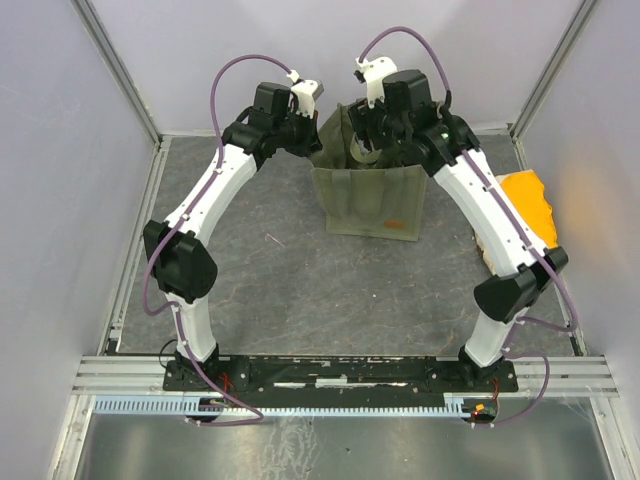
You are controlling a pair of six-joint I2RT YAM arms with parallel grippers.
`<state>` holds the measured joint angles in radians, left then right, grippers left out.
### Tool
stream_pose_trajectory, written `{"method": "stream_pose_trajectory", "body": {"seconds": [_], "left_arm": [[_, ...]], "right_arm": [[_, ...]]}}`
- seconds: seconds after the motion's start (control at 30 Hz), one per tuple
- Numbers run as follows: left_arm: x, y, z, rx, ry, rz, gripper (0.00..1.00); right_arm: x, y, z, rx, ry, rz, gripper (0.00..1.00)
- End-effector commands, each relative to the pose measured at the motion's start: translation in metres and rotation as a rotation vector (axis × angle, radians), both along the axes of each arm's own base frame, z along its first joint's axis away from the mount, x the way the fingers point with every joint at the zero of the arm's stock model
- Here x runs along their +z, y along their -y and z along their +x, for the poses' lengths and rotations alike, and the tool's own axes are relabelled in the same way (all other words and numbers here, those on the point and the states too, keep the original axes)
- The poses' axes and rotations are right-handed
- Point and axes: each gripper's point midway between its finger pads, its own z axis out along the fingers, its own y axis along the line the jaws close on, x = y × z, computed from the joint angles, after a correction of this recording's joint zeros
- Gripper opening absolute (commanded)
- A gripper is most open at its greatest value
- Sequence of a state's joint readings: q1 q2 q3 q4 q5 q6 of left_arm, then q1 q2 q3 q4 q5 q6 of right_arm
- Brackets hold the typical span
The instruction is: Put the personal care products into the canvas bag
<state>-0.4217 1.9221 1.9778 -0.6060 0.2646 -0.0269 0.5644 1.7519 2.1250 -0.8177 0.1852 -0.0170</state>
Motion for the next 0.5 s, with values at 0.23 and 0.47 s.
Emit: {"method": "stream_pose_trajectory", "body": {"seconds": [0.23,0.47], "left_arm": [[0.071,-0.016,0.0,-0.002,0.172,-0.013,0.03],[0.078,-0.016,0.0,-0.003,0.185,-0.018,0.03]], "right_arm": [[-0.008,0.047,-0.031,-0.091,-0.101,-0.162,0.0],[-0.062,0.059,-0.046,-0.084,-0.272,-0.285,0.0]]}}
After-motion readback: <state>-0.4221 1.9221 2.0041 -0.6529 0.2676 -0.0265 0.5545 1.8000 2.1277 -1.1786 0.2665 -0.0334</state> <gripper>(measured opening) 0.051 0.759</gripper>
